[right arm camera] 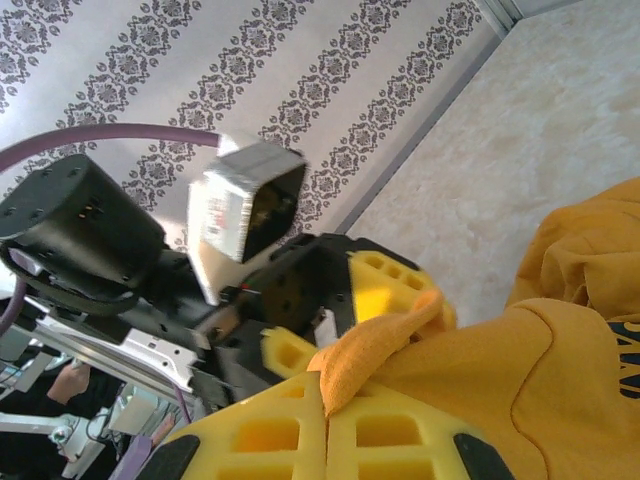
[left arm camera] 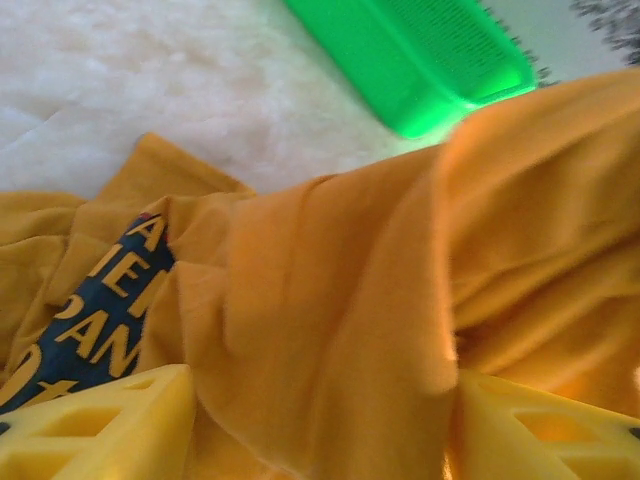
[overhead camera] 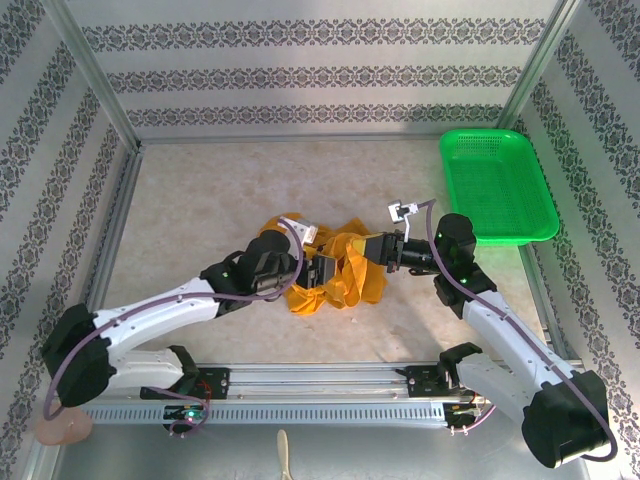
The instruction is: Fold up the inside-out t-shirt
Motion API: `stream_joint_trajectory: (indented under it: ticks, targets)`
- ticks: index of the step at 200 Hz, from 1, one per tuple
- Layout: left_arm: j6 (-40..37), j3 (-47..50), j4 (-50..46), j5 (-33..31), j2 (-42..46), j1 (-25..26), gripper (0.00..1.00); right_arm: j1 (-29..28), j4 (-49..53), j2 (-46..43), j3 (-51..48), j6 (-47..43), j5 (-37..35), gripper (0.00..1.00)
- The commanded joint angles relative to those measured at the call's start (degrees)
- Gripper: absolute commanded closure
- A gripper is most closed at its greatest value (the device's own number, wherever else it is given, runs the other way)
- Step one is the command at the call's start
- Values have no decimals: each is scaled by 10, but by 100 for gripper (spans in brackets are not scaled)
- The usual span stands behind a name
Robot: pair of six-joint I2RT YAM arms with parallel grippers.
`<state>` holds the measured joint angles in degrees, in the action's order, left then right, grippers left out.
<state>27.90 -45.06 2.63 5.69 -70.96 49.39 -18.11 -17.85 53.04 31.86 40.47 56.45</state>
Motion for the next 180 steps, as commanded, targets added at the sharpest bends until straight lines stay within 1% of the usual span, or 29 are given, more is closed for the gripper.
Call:
stream_joint_trajectory:
  ticks: [1,14,22,32,40,60,67,81,94,105,132,135,138,148,150,154,160,167,180]
  targets:
    - [-3,-28,25,-52,-17,4,34,4,-24,-6,-3,3,0,100]
    - [-4,-32,29,-59,-31,4,35,4,-23,-9,-4,3,0,100]
    - [-5,-34,29,-62,-37,4,41,5,-24,-10,-5,3,0,100]
    - [-8,-31,35,-57,-38,1,54,8,-22,-9,-6,1,-2,100]
    - [-9,-25,46,-39,-34,-4,65,12,-24,-9,-10,1,-2,100]
    - [-1,6,106,48,-5,-25,89,24,-33,-5,-19,3,-3,100]
    - [4,16,130,77,8,-33,100,26,-37,-1,-20,5,-1,100]
    - [18,38,166,122,35,-46,100,28,-42,4,-23,4,-1,100]
    - [30,52,187,150,60,-57,100,29,-46,9,-26,5,-3,100]
    - [36,63,187,148,82,-63,100,30,-47,13,-28,5,-7,100]
    - [12,53,119,127,109,-63,100,30,-53,16,-30,9,-8,100]
    - [10,51,111,125,109,-63,97,31,-54,17,-30,10,-8,100]
    - [8,49,104,122,109,-63,90,30,-54,17,-29,9,-7,100]
    - [9,46,96,114,104,-63,56,30,-54,16,-29,10,-6,100]
    - [10,45,95,113,103,-63,51,30,-54,16,-28,10,-6,100]
    - [9,43,95,112,100,-63,44,30,-54,16,-28,10,-6,100]
    - [6,41,93,109,95,-63,37,30,-53,16,-27,11,-6,100]
    - [4,36,91,105,88,-62,32,30,-54,16,-26,12,-5,100]
    - [-2,27,88,105,74,-60,29,30,-53,16,-25,14,-4,100]
